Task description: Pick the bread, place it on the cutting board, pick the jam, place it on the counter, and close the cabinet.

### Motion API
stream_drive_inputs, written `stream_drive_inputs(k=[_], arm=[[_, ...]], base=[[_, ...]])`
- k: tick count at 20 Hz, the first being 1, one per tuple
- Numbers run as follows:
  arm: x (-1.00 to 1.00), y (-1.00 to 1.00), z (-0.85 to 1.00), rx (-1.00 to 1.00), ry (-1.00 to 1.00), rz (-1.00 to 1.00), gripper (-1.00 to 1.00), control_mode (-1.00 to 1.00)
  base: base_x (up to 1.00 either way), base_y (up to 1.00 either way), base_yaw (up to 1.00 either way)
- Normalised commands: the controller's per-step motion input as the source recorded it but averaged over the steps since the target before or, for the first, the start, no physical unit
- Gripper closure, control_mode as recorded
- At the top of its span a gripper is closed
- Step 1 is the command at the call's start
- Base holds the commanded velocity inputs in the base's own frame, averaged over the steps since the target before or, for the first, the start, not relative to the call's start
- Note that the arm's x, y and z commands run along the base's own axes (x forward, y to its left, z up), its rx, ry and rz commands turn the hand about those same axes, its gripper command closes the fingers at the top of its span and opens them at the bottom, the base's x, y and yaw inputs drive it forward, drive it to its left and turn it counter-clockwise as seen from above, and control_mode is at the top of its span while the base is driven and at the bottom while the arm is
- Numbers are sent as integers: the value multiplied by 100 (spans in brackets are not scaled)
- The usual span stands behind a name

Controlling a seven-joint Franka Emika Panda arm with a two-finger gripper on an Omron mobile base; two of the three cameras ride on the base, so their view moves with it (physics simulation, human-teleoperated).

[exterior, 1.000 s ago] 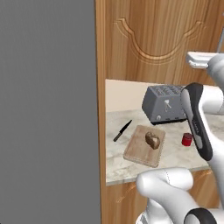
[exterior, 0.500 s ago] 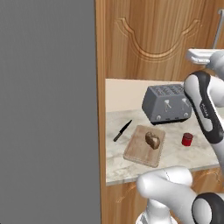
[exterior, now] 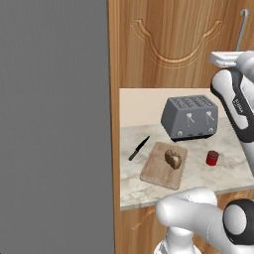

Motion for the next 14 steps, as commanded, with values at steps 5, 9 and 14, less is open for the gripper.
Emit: stream_drive_inputs(k=[5,9,14], arm=[[42,0,0,0,2,5,-100,-100],[44,0,0,0,2,3,-100,-100],[46,0,0,0,2,3,-100,-100]], base=[[0,0,0],[0,0,0],[0,0,0]])
